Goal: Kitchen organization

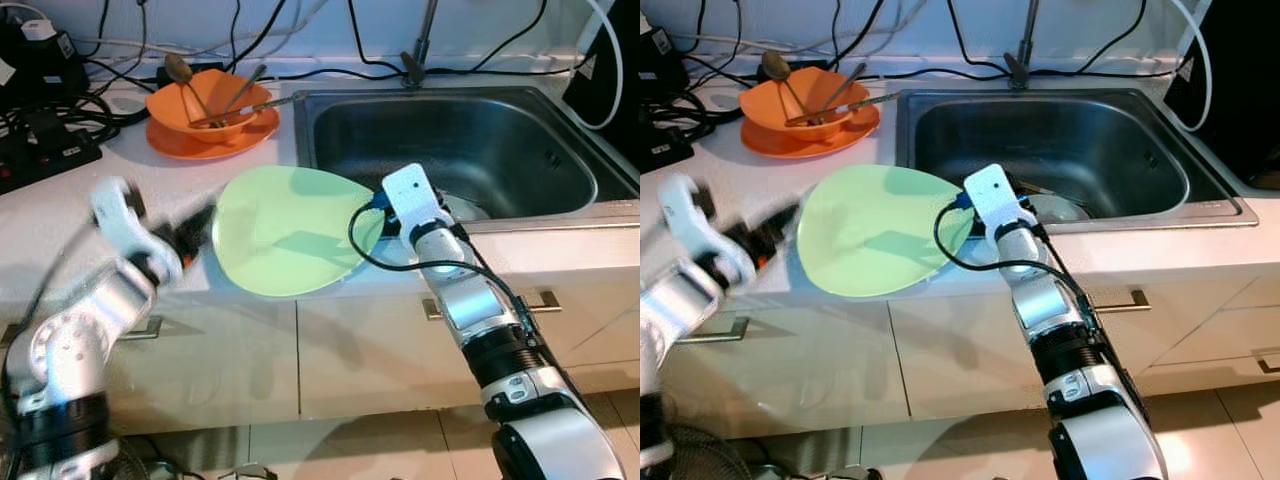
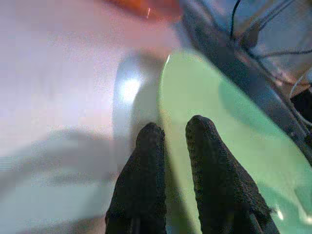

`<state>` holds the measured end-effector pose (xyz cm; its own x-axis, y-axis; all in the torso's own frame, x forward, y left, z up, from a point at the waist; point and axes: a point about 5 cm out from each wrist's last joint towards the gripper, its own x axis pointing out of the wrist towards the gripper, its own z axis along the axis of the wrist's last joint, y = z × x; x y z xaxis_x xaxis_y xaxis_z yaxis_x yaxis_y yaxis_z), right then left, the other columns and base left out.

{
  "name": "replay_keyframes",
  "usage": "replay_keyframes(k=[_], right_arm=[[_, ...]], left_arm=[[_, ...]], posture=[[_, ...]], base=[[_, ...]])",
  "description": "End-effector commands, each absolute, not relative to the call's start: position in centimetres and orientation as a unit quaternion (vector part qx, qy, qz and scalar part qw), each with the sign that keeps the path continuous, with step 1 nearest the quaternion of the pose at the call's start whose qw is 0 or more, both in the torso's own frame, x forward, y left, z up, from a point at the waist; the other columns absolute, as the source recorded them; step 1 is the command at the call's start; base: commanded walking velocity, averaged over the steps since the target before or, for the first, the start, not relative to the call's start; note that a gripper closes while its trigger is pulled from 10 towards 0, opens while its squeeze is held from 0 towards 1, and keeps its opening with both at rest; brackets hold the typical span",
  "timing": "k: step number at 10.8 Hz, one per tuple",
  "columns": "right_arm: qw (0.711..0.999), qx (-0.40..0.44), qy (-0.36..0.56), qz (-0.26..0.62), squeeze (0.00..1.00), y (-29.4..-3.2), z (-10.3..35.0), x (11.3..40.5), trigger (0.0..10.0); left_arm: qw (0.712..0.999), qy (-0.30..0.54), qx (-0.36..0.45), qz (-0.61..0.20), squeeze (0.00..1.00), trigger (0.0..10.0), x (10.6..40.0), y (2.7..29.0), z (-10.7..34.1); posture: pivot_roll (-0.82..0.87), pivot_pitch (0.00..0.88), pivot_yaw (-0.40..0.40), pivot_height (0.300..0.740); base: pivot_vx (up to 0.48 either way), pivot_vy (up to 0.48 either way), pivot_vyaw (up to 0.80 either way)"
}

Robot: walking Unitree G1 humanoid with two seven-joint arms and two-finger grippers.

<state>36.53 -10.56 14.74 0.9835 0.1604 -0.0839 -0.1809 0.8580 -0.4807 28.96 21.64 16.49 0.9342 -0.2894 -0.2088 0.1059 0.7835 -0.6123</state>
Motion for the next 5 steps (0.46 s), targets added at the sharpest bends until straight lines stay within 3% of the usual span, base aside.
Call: replay_keyframes(k=[1, 5], right_arm=[[0.955, -0.253, 0.117, 0.099, 0.0, -11.2, 10.5, 35.3, 10.0], [0.957, -0.25, 0.113, 0.099, 0.0, -11.0, 10.5, 35.2, 10.0]], left_arm=[[0.929, 0.154, -0.319, -0.108, 0.0, 10.0, 28.8, 21.9, 16.6], [0.896, 0.226, -0.325, -0.203, 0.0, 10.0, 28.4, 20.5, 17.4]], posture=[[0.14, 0.088, 0.03, 0.74], [0.14, 0.095, 0.045, 0.74]], base=[[0.0, 0.0, 0.0], [0.0, 0.0, 0.0]])
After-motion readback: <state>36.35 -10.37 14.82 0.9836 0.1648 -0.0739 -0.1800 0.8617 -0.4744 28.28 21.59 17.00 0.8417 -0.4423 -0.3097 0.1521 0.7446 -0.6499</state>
